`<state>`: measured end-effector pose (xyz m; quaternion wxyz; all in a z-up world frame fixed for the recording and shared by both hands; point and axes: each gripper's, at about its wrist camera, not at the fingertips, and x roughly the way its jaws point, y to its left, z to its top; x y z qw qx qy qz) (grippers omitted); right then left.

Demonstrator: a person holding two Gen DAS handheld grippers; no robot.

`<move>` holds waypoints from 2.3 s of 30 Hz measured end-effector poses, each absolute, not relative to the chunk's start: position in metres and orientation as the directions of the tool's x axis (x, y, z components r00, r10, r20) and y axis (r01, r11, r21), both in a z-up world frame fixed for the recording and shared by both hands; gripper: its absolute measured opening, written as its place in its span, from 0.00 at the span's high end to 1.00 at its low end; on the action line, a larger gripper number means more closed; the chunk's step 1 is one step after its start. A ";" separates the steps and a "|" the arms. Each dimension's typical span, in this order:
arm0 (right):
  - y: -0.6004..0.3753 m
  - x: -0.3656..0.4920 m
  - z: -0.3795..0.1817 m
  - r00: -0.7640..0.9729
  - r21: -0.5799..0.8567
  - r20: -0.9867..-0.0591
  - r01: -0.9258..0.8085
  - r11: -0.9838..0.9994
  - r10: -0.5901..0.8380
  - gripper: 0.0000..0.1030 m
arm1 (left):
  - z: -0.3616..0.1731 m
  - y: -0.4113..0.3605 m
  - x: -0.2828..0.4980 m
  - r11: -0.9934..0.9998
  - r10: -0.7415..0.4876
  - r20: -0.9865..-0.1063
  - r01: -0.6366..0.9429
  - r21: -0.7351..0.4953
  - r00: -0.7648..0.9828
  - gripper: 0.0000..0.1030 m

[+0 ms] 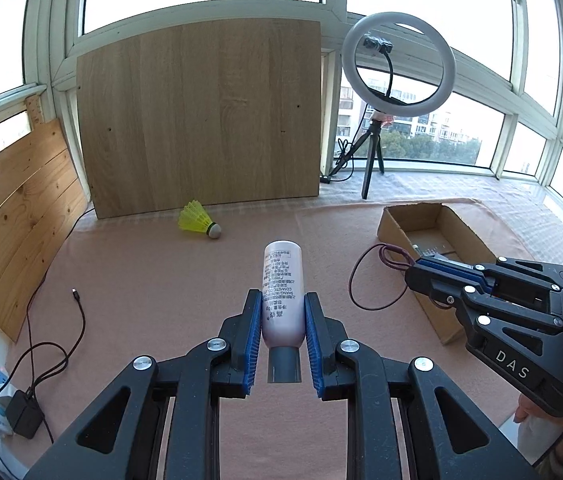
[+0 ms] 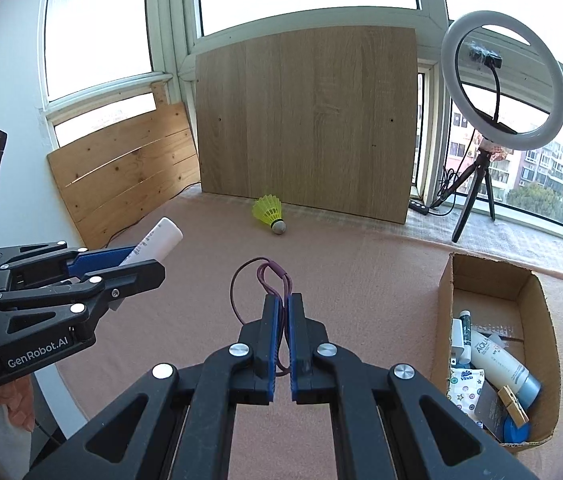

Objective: Organize objects
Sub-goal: 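Carry the lotion bottle and rubber band toward the box with both tools, then lower the bottle and band into the box and open both tools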

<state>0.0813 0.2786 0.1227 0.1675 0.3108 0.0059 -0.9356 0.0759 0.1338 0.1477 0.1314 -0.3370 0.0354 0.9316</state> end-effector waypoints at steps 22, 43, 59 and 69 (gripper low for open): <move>0.378 0.101 0.133 -0.801 0.096 -0.536 0.255 -0.962 -0.266 0.96 | 0.156 0.245 0.080 -0.930 0.280 -0.614 -0.368 0.019 -0.738 0.79; 0.510 0.092 0.108 -0.808 0.110 -0.569 0.106 -0.988 -0.150 0.96 | 0.123 0.393 0.040 -0.864 0.382 -0.655 -0.504 -0.003 -0.652 0.79; 0.508 0.068 0.091 -0.755 0.092 -0.650 0.037 -0.995 -0.088 0.77 | 0.091 0.354 0.003 -0.901 0.338 -0.711 -0.430 -0.055 -0.617 0.21; 0.405 0.048 0.091 -0.721 0.082 -0.677 0.125 -0.989 -0.147 0.70 | 0.084 0.223 0.011 -0.942 0.285 -0.726 -0.323 -0.092 -0.625 0.15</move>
